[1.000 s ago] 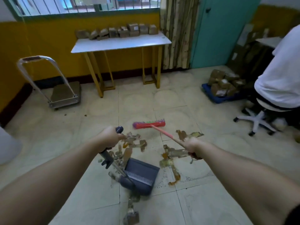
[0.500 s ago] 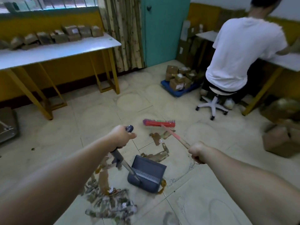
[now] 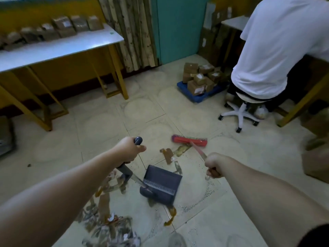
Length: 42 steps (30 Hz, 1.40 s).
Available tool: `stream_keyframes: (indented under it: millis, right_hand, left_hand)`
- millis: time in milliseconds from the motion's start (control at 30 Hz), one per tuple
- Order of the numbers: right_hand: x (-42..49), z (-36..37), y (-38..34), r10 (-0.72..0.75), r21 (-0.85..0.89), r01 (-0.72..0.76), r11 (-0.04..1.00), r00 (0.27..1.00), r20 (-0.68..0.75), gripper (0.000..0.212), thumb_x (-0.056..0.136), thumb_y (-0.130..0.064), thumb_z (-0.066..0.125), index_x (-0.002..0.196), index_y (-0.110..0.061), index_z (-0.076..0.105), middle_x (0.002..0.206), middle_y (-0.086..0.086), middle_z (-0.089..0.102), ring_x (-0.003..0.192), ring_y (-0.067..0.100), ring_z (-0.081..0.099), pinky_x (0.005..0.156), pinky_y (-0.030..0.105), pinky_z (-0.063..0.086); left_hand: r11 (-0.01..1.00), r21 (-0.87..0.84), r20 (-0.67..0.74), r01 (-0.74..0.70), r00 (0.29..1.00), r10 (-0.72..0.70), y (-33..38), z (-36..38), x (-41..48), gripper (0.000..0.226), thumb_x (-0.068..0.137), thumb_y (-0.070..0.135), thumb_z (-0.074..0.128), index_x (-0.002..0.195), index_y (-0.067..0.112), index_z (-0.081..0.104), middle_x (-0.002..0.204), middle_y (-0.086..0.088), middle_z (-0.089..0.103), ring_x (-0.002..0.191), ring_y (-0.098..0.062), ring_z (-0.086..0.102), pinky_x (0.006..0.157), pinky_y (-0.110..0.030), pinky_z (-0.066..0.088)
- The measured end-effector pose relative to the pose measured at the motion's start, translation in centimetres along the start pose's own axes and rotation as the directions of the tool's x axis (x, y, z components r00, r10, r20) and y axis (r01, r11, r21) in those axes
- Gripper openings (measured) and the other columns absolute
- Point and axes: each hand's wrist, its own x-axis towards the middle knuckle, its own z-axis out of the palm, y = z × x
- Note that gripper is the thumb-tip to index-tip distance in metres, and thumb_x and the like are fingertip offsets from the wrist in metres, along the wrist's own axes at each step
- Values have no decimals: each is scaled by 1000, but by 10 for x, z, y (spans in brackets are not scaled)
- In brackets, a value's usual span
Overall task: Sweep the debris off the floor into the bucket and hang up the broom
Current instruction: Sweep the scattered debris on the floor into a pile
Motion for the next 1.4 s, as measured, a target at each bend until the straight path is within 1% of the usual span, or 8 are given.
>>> stream_keyframes:
  millis: [167, 300, 600, 800, 967, 1167, 1233, 1400]
  right_hand:
    - [40, 17, 8, -1, 92, -5, 996, 998, 69, 52, 93, -4, 29, 145, -8, 23, 84, 20, 55, 56, 20, 54, 52, 29, 43]
    - [48, 39, 16, 0, 115, -8, 993, 998, 62, 55, 92, -7, 19, 147, -11, 19, 76, 16, 54, 42, 15, 37, 46, 23, 34]
    - [-38, 83, 20, -68, 45, 62, 997, 988, 139, 49, 99, -10, 22, 147, -7, 19, 68, 10, 47, 48, 14, 39, 48, 25, 39]
    - [-131, 143, 22, -143, -36, 156, 987, 962, 235, 46, 102, -7, 18, 148, -15, 18, 71, 10, 35, 40, 10, 41, 32, 16, 37]
    - [-176, 189, 23, -36, -61, 53, 997, 968, 248, 23, 99, -15, 20, 85, -10, 37, 68, 7, 39, 49, 11, 35, 48, 21, 32]
    - [-203, 218, 30, -75, -48, 82, 996, 990, 123, 30, 101, -43, 28, 109, -15, 36, 66, 4, 37, 37, 9, 34, 39, 17, 29]
    - [-207, 221, 31, -113, -35, 117, 993, 989, 99, 17, 104, -25, 25, 118, -20, 33, 68, 5, 36, 32, 9, 36, 34, 14, 29]
    - [-192, 236, 34, -109, -158, 116, 981, 993, 51, 46, 98, -2, 28, 143, -3, 24, 69, 11, 49, 46, 14, 41, 38, 22, 36]
  left_hand:
    - [1000, 1, 8, 13, 1000, -13, 6, 6, 12, 24, 93, 30, 59, 84, 13, 45, 76, -8, 40, 56, -18, 35, 54, -28, 34]
    - [1000, -8, 2, 20, 1000, -20, -1, 7, 10, 18, 93, 25, 58, 90, 10, 50, 77, -9, 45, 57, -18, 39, 53, -28, 37]
    - [998, 55, 4, 2, 1000, -2, -46, -8, -25, 17, 92, 24, 59, 84, 10, 55, 72, -6, 52, 55, -15, 45, 52, -24, 40]
    - [996, 78, 15, -34, 999, 33, -113, -31, -73, 19, 93, 26, 59, 91, 7, 56, 73, -7, 51, 56, -16, 44, 55, -27, 40]
    - [994, 98, 8, -49, 999, 49, -179, -48, -103, 25, 91, 30, 61, 82, 11, 48, 68, -4, 46, 53, -16, 42, 52, -25, 37]
    - [998, -21, 38, -63, 997, 64, -225, -63, -141, 37, 94, 23, 58, 68, 18, 32, 60, -1, 28, 48, -15, 26, 49, -27, 25]
    - [998, -38, 29, -48, 998, 50, -235, -67, -153, 34, 94, 21, 57, 69, 17, 34, 60, -1, 28, 49, -14, 26, 50, -27, 25]
    - [998, -53, -35, 22, 999, -24, -264, -69, -178, 20, 93, 20, 57, 81, 13, 43, 66, -3, 35, 52, -14, 31, 51, -25, 29]
